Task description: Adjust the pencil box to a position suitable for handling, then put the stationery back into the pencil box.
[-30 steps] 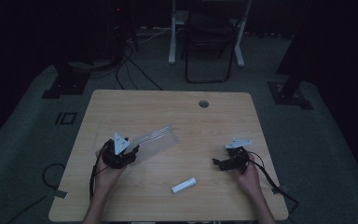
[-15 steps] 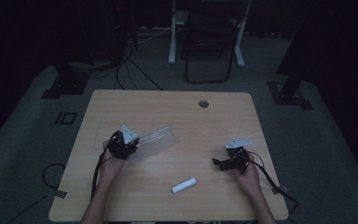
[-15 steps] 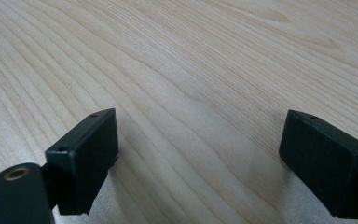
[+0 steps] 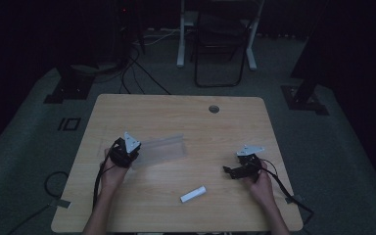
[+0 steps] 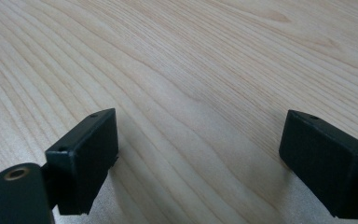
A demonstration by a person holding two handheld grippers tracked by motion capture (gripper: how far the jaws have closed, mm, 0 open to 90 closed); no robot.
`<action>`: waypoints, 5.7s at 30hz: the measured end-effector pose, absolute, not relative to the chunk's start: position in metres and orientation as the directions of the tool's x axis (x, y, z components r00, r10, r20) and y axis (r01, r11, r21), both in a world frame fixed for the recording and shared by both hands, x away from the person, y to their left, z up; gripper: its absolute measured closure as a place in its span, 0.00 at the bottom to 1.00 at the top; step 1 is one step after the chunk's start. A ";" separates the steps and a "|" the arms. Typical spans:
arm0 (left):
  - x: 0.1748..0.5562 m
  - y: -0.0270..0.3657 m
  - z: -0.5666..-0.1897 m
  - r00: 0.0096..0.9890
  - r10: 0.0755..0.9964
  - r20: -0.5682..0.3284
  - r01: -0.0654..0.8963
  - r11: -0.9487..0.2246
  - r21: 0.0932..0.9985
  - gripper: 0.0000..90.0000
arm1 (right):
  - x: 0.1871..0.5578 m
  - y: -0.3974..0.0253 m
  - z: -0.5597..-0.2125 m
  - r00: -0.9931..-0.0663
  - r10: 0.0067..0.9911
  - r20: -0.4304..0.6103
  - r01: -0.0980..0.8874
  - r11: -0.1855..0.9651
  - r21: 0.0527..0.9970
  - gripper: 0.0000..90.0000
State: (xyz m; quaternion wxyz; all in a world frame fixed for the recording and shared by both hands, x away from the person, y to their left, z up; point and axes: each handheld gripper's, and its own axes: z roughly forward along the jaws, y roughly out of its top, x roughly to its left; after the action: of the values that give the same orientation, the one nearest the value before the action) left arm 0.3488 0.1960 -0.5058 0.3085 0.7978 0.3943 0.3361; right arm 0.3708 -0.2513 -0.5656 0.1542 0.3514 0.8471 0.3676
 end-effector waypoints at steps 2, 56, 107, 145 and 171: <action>0.348 0.196 -0.506 0.466 0.836 0.289 0.420 -0.497 0.760 0.95 | 0.371 -0.251 -0.566 -0.705 0.709 -0.003 0.482 0.483 0.731 0.13; 0.344 0.198 -0.507 0.432 0.845 0.315 0.410 -0.495 0.766 0.73 | 0.371 -0.251 -0.566 -0.706 0.709 -0.003 0.482 0.483 0.731 0.13; 0.294 0.142 -0.482 0.645 0.764 0.017 0.435 -0.385 0.814 0.49 | 0.371 -0.251 -0.566 -0.705 0.709 -0.003 0.482 0.483 0.731 0.13; 0.276 0.108 -0.490 0.751 0.656 -0.073 0.448 -0.425 0.787 0.49 | 0.371 -0.251 -0.566 -0.706 0.709 -0.003 0.482 0.483 0.731 0.13; 0.263 0.080 -0.508 0.792 0.608 -0.060 0.429 -0.483 0.763 0.45 | 0.371 -0.251 -0.566 -0.706 0.708 -0.003 0.482 0.483 0.731 0.13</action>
State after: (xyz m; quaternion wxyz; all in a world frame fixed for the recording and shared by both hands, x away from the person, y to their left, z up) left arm 0.2627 0.0802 -0.5077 0.4078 0.8541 0.3034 0.1099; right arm 0.3708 -0.2513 -0.5656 0.1542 0.3511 0.8472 0.3676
